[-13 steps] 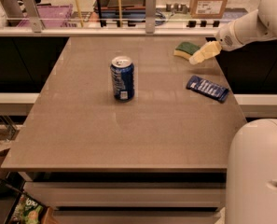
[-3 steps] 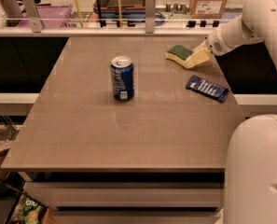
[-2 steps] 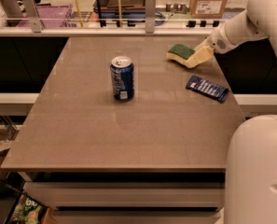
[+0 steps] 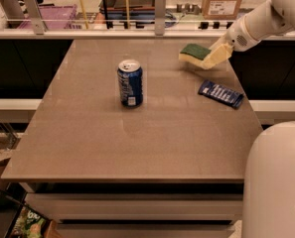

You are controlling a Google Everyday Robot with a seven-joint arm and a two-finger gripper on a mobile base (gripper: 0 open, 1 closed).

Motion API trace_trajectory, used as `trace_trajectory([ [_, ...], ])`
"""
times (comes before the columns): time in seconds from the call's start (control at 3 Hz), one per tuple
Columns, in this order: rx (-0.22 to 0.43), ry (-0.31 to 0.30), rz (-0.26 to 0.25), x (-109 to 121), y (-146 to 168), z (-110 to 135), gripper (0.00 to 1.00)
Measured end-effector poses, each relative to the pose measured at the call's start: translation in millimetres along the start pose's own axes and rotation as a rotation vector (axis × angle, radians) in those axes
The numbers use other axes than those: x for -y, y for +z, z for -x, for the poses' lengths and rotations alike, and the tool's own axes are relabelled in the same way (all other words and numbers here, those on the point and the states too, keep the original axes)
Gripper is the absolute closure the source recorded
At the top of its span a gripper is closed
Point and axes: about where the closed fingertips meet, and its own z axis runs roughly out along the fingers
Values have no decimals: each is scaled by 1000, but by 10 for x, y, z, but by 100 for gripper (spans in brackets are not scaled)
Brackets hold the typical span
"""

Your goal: Move sponge near pepsi can

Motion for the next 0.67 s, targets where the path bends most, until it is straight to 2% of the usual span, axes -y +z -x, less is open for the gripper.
trace_trajectory([
  [0.67,-44,-14,4,-415,-327,139,100],
])
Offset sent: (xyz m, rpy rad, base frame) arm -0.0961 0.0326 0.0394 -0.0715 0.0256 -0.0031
